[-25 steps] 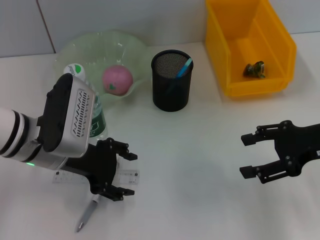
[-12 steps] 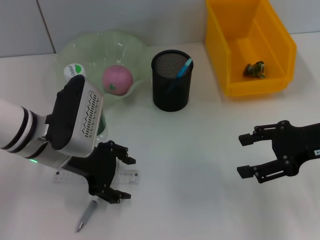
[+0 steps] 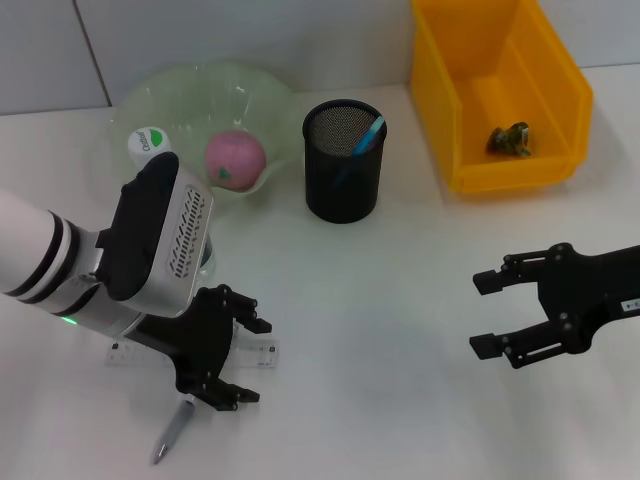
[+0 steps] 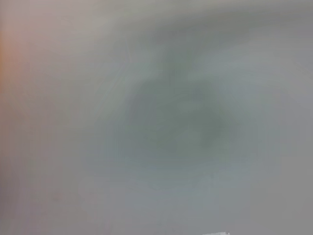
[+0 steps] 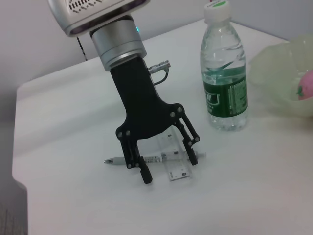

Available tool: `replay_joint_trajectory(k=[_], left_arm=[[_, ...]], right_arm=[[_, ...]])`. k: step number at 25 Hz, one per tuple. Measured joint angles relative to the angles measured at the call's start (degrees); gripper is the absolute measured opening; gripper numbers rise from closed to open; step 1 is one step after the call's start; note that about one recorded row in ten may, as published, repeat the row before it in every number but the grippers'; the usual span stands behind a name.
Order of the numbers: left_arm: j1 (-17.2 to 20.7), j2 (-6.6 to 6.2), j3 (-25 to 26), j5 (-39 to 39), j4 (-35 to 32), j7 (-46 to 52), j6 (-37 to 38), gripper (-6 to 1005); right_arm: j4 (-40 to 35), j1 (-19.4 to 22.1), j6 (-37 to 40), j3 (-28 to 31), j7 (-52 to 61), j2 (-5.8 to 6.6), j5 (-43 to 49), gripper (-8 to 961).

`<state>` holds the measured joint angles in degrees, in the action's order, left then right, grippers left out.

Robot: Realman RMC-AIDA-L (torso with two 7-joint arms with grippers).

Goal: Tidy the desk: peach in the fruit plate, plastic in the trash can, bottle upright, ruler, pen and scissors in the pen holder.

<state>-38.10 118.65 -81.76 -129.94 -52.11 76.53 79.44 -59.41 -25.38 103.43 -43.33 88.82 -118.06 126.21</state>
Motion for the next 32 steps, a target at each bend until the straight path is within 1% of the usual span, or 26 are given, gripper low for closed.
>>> replay_joint_trajectory(k=[13, 23, 32], left_arm=[[-0.4, 0.07, -0.2, -1.0, 0.6, 0.0, 1.1, 787], [-0.3, 0.09, -0.2, -1.0, -0.8, -0.1, 1.5, 787], [-2.2, 0.09, -1.0, -2.7, -0.2, -0.8, 1.6, 787]], right_arm=[[0.4, -0.2, -1.3, 0.0, 0.4, -0.07, 1.0, 834], [0.4, -0.2, -1.4, 0.0, 0.4, -0.06, 1.2, 834], [0.1, -0.3, -1.3, 0.0, 1.1, -0.06, 1.3, 834]])
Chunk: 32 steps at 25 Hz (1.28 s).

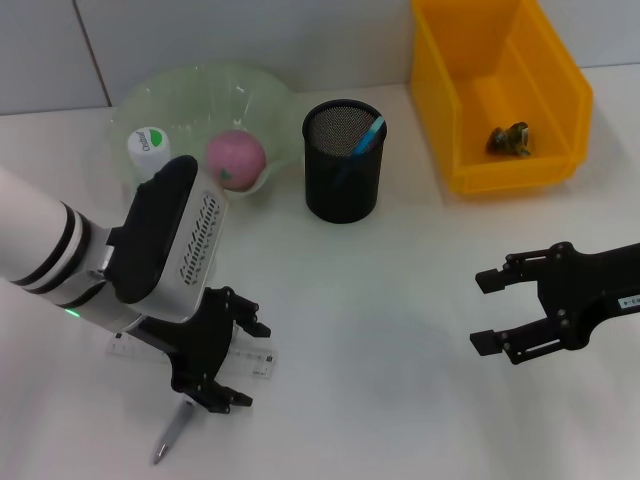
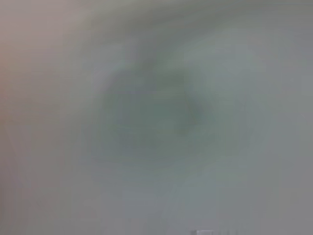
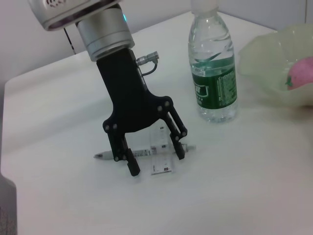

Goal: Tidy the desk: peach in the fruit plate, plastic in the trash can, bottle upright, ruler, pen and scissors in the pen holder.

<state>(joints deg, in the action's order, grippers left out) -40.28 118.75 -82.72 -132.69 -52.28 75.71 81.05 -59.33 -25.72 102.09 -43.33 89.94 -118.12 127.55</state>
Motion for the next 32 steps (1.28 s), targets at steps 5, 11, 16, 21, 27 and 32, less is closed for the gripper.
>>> replay_joint_trajectory(k=[5, 11, 16, 21, 27, 32], left_arm=[[-0.5, 0.06, -0.7, -0.4, 0.6, -0.2, -0.3, 787], [-0.5, 0.08, -0.8, -0.4, 0.7, -0.6, -0.2, 787], [-0.7, 0.08, -1.4, -0.4, 0.6, -1.0, 0.0, 778], [-0.8, 0.15, -1.5, -0.4, 0.4, -1.1, -0.3, 656], [-0.9, 0.20, -1.5, -0.1, -0.1, -2.4, -0.2, 562], [-1.0, 0.26, -2.0, 0.0, -0.3, -3.1, -0.2, 492]], right_arm=[[0.0, 0.0, 0.1, 0.0, 0.0, -0.04, 0.0, 834], [0.0, 0.0, 0.0, -0.1, 0.0, -0.19, 0.3, 834], [0.0, 0.0, -0.1, -0.1, 0.0, -0.28, 0.4, 834], [0.0, 0.0, -0.1, -0.2, 0.0, -0.35, 0.5, 834], [0.1, -0.1, -0.2, -0.2, 0.0, -0.50, 1.1, 834], [0.1, -0.1, -0.7, -0.2, 0.0, -0.57, 1.3, 834]])
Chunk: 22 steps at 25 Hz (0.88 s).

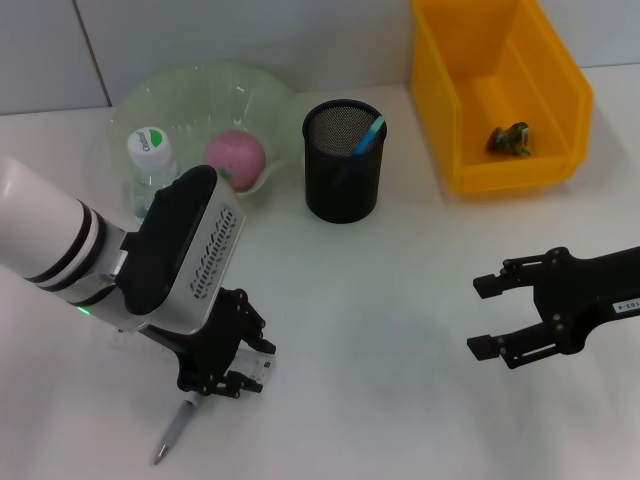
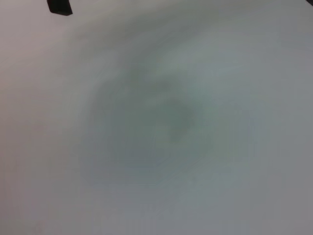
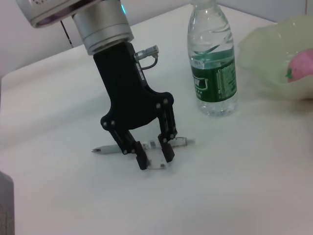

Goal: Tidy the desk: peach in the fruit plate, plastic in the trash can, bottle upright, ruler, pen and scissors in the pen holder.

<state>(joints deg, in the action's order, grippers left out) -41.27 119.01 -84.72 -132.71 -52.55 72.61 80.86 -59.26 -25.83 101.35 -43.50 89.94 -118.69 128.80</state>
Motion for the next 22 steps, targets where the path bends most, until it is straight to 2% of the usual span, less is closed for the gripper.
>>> replay_joint_trajectory(k=[6, 9, 14, 22], left_arm=[[0.0, 0.05, -0.2, 0.1, -0.3, -0.2, -0.1, 408], [0.2, 0.08, -0.3, 0.2, -0.8, 0.0, 0.1, 231], [1.3, 0.09, -0.7, 0.5, -3.0, 0.3, 0.2, 131], [3.1, 0.09, -1.4, 0.8, -6.6, 2.7, -0.1, 181]], right_arm=[[0.0, -0.1, 0.0, -0.2, 0.0, -0.04, 0.1, 834], [0.0, -0.1, 0.0, -0.4, 0.0, -0.08, 0.1, 834], [-0.1, -0.3, 0.1, -0.4, 0.0, -0.08, 0.1, 834], [-0.2, -0.9, 0.3, -0.5, 1.0, 0.01, 1.0, 834]])
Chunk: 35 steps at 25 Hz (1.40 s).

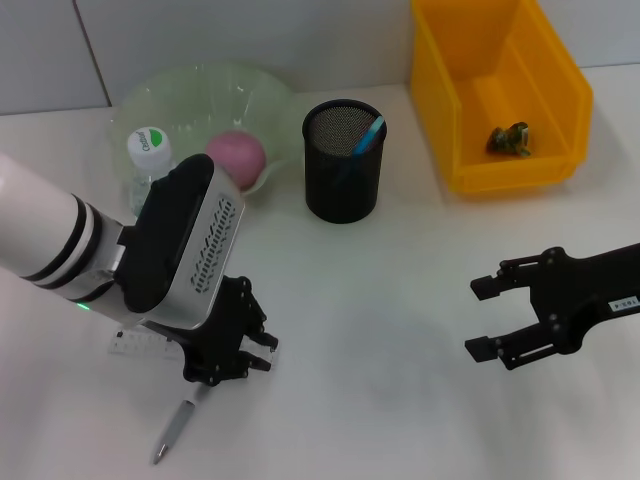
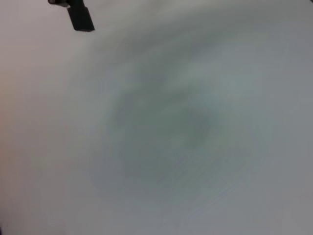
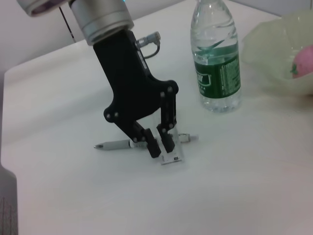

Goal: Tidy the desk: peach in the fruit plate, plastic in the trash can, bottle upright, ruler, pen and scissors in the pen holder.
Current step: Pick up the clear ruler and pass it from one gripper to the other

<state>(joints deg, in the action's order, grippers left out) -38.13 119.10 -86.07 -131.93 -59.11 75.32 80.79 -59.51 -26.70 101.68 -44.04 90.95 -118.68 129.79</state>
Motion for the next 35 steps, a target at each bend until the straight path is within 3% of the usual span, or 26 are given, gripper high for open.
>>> replay_joint_trajectory(k=[8, 13, 18, 27, 29, 30, 35], left_arm=[[2.3, -0.28, -1.1, 2.2, -4.1, 3.6, 0.5, 230], [3.4, -0.43, -0.8, 3.0, -5.0, 3.8, 1.4, 455], [5.0, -0.47, -1.1, 2.5, -6.8, 6.5, 1.8, 668], [6.9, -0.30, -1.4, 2.8, -10.8, 9.6, 1.8, 668], [7.8, -0.27, -1.8, 2.7, -12.8, 11.0, 1.6, 668], [9.8, -0.33, -2.0, 2.9, -17.4, 13.4, 1.3, 668], [11.4, -0.29, -1.8, 4.1, -20.4, 14.1, 0.6, 668]], right_arm=[[-3.0, 0.3, 1.5, 0.4, 0.5, -0.22, -0.7, 834], [-6.3, 4.4, 5.9, 0.8, -2.1, 0.20, -6.8, 834], [-7.2, 6.0, 9.1, 1.0, -2.9, 0.39, -8.2, 834], [-8.7, 4.6, 9.9, 1.0, -3.9, 0.65, -6.0, 833], [-8.9, 5.2, 9.9, 1.1, -5.2, 0.52, -6.0, 833], [-9.0, 5.6, 9.9, 1.3, -5.7, 0.44, -6.0, 833], [-7.1, 6.4, 9.8, 5.0, -7.4, 0.86, -5.9, 833]])
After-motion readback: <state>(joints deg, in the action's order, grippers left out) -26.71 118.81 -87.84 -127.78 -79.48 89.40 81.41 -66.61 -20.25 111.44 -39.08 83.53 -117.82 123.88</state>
